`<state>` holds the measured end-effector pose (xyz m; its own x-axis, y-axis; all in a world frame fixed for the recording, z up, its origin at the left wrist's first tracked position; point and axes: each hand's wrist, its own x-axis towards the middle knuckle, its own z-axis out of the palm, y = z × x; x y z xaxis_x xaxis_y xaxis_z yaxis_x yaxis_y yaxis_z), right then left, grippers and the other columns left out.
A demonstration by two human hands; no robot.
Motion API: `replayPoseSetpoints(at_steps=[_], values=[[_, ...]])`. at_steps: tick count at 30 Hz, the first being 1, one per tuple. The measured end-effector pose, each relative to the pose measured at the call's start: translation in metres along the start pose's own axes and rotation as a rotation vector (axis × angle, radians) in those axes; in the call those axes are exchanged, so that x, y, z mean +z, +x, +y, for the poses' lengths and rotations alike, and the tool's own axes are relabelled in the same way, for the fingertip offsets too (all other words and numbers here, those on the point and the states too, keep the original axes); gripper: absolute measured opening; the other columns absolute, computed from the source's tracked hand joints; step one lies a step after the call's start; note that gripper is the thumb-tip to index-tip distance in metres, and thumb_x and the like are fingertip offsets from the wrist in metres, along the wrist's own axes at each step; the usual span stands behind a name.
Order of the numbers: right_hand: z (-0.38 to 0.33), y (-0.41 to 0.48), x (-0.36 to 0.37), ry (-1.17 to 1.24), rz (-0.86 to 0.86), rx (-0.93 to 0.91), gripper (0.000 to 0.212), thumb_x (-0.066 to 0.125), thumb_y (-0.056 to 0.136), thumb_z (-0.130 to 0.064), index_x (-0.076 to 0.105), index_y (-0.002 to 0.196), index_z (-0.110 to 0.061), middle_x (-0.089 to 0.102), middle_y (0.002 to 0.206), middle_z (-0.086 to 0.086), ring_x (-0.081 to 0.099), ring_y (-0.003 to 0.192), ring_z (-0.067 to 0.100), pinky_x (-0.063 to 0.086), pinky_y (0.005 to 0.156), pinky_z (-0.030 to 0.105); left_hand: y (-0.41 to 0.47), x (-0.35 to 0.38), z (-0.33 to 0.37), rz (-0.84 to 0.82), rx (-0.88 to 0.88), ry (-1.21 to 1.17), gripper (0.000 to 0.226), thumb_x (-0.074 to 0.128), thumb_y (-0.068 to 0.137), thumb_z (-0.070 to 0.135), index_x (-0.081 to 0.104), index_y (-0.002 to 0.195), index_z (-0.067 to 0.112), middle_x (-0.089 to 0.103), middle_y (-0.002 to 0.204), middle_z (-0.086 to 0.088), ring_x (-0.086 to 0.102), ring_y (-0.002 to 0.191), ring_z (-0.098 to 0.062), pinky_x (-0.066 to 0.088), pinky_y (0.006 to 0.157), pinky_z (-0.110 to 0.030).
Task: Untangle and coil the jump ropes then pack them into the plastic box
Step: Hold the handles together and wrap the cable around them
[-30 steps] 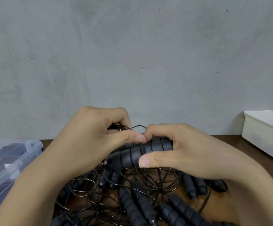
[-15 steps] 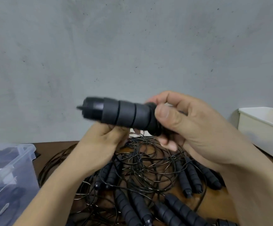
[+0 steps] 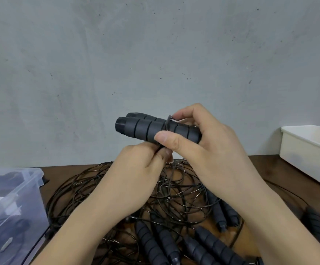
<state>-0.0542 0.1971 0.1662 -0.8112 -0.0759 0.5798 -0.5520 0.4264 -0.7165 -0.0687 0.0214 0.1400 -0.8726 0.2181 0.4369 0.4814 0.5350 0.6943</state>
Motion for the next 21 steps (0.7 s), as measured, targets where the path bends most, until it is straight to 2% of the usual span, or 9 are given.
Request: replayPoseSetpoints(at_steps=[3, 6, 9, 11, 12, 14, 15, 18, 21], values=[[0.004, 0.003, 0.003, 0.034, 0.044, -0.03, 0.048, 0.072, 0.086, -0.065, 0.062, 0.126, -0.04, 0.07, 0.108, -0.023, 0.067, 0.098, 0.0, 0.051, 0.077, 0.014, -0.004, -0.009, 0.007, -0.049, -0.013, -0.111, 0.03, 0.048, 0.106, 0.048, 0.063, 0.086, 0.032, 0.052, 0.052, 0.006, 0.051, 0.05, -0.013, 0.043, 0.053, -0.034], [0.009, 0.005, 0.003, 0.004, 0.073, -0.041, 0.064, 0.071, 0.088, -0.065, 0.053, 0.146, -0.045, 0.07, 0.11, -0.019, 0.065, 0.105, -0.002, 0.047, 0.083, 0.01, -0.009, -0.017, 0.013, -0.065, 0.009, -0.087, 0.033, 0.048, 0.104, 0.052, 0.066, 0.089, 0.029, 0.058, 0.053, 0.0, 0.055, 0.051, -0.01, 0.047, 0.058, -0.029], [0.013, 0.008, 0.002, -0.091, 0.076, -0.065, 0.054, 0.069, 0.088, -0.067, 0.061, 0.138, -0.048, 0.07, 0.115, -0.017, 0.066, 0.104, 0.002, 0.053, 0.087, 0.021, -0.011, -0.024, 0.015, -0.029, 0.082, -0.003, 0.033, 0.05, 0.104, 0.054, 0.067, 0.088, 0.031, 0.053, 0.053, -0.001, 0.048, 0.05, -0.01, 0.043, 0.056, -0.04], [0.014, 0.008, -0.001, -0.123, 0.046, -0.042, 0.052, 0.069, 0.086, -0.07, 0.065, 0.133, -0.049, 0.069, 0.113, -0.017, 0.065, 0.101, 0.002, 0.053, 0.087, 0.023, -0.01, -0.029, 0.013, -0.029, 0.11, 0.036, 0.035, 0.052, 0.105, 0.054, 0.066, 0.086, 0.028, 0.051, 0.055, -0.005, 0.043, 0.05, -0.01, 0.039, 0.054, -0.044], [0.014, 0.008, -0.003, -0.139, 0.025, -0.028, 0.051, 0.069, 0.085, -0.071, 0.066, 0.131, -0.049, 0.068, 0.111, -0.018, 0.065, 0.099, 0.001, 0.052, 0.085, 0.021, -0.01, -0.032, 0.012, -0.035, 0.114, 0.059, 0.037, 0.054, 0.103, 0.054, 0.065, 0.082, 0.026, 0.048, 0.054, -0.002, 0.041, 0.049, -0.008, 0.035, 0.053, -0.04], [0.015, 0.008, -0.003, -0.203, -0.012, -0.017, 0.05, 0.069, 0.084, -0.073, 0.067, 0.127, -0.049, 0.064, 0.111, -0.02, 0.062, 0.099, -0.002, 0.048, 0.08, 0.013, -0.01, -0.037, 0.011, -0.034, 0.113, 0.106, 0.041, 0.059, 0.099, 0.055, 0.062, 0.075, 0.022, 0.046, 0.05, 0.007, 0.039, 0.047, -0.004, 0.031, 0.051, -0.023], [0.016, 0.008, -0.003, -0.248, -0.03, -0.019, 0.049, 0.067, 0.085, -0.074, 0.067, 0.127, -0.049, 0.062, 0.111, -0.021, 0.06, 0.1, -0.004, 0.046, 0.079, 0.011, -0.009, -0.039, 0.01, -0.018, 0.11, 0.124, 0.043, 0.062, 0.096, 0.056, 0.062, 0.072, 0.02, 0.047, 0.049, 0.008, 0.039, 0.046, -0.004, 0.03, 0.05, -0.02], [0.018, 0.009, -0.004, -0.359, -0.127, -0.006, 0.047, 0.063, 0.086, -0.075, 0.066, 0.125, -0.048, 0.057, 0.11, -0.022, 0.057, 0.101, -0.006, 0.043, 0.079, 0.011, -0.009, -0.043, 0.008, 0.046, 0.109, 0.159, 0.048, 0.073, 0.085, 0.061, 0.064, 0.069, 0.017, 0.051, 0.049, 0.004, 0.041, 0.047, -0.004, 0.03, 0.047, -0.02], [0.014, 0.01, -0.016, -0.283, -0.304, 0.063, 0.043, 0.065, 0.086, -0.073, 0.072, 0.119, -0.046, 0.069, 0.113, -0.023, 0.063, 0.105, -0.006, 0.05, 0.089, 0.021, -0.008, -0.05, 0.004, 0.084, 0.097, 0.104, 0.046, 0.082, 0.07, 0.064, 0.07, 0.069, 0.02, 0.059, 0.053, -0.002, 0.046, 0.051, -0.005, 0.033, 0.051, -0.023]])
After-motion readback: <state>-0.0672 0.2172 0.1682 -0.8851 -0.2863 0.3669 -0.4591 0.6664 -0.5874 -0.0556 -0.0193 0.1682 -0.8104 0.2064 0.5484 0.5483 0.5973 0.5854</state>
